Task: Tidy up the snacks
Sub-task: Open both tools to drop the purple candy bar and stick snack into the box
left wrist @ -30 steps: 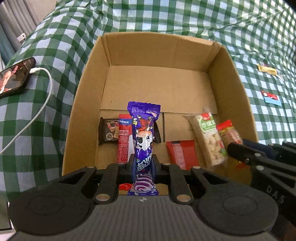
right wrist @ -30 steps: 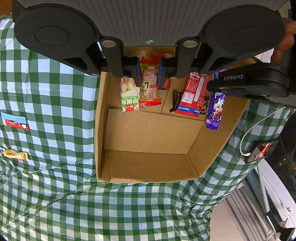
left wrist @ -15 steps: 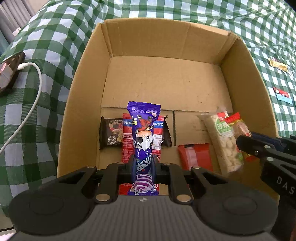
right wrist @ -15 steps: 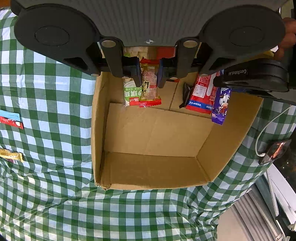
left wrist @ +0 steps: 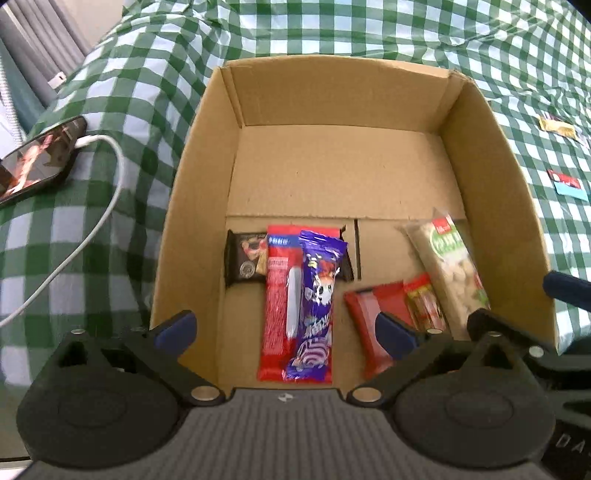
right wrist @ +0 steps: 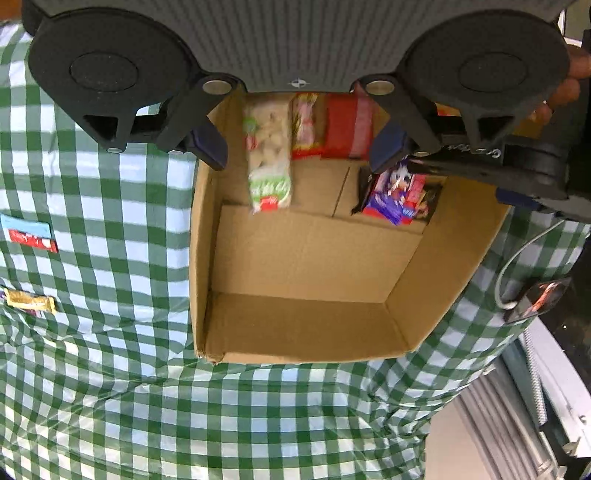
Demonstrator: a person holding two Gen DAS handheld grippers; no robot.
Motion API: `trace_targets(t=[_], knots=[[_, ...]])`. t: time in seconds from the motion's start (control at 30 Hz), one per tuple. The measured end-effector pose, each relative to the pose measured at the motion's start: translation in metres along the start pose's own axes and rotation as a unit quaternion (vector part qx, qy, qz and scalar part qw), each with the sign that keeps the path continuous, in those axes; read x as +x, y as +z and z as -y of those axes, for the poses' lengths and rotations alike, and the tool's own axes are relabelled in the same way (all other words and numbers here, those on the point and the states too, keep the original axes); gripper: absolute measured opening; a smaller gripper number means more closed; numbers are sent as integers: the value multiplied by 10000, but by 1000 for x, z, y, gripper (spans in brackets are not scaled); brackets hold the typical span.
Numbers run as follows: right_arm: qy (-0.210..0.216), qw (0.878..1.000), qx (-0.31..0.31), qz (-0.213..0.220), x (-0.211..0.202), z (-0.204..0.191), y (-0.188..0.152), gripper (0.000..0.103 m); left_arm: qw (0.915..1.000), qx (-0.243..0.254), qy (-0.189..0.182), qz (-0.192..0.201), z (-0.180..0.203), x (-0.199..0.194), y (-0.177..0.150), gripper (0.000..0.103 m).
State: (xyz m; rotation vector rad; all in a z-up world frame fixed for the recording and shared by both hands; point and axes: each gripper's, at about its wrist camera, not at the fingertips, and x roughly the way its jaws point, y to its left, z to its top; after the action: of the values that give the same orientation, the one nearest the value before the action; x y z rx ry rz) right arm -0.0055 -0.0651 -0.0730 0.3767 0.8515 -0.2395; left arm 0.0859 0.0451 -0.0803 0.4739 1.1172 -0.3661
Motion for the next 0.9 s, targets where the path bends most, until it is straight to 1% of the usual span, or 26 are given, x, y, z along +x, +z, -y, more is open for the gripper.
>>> trace_targets(t=[0.13,0.53,0.7,0.9], knots=[[-43,9999,121,68,-22,-3,-14,89,9999,-82,-16,94,-1,-22,-18,103],[-138,9980,79,613,-96,-25,-55,90,9982,-171,-15,579,-6,-91,-74,103],[-187,9960,39,875,-121,-38,-73,91,9967,-215,23,783,-8,-111,-93,103],[-223,9940,-19,1075,-143,-47,-88,92,9944,-248,55,1024,-9,-132,-117,103]])
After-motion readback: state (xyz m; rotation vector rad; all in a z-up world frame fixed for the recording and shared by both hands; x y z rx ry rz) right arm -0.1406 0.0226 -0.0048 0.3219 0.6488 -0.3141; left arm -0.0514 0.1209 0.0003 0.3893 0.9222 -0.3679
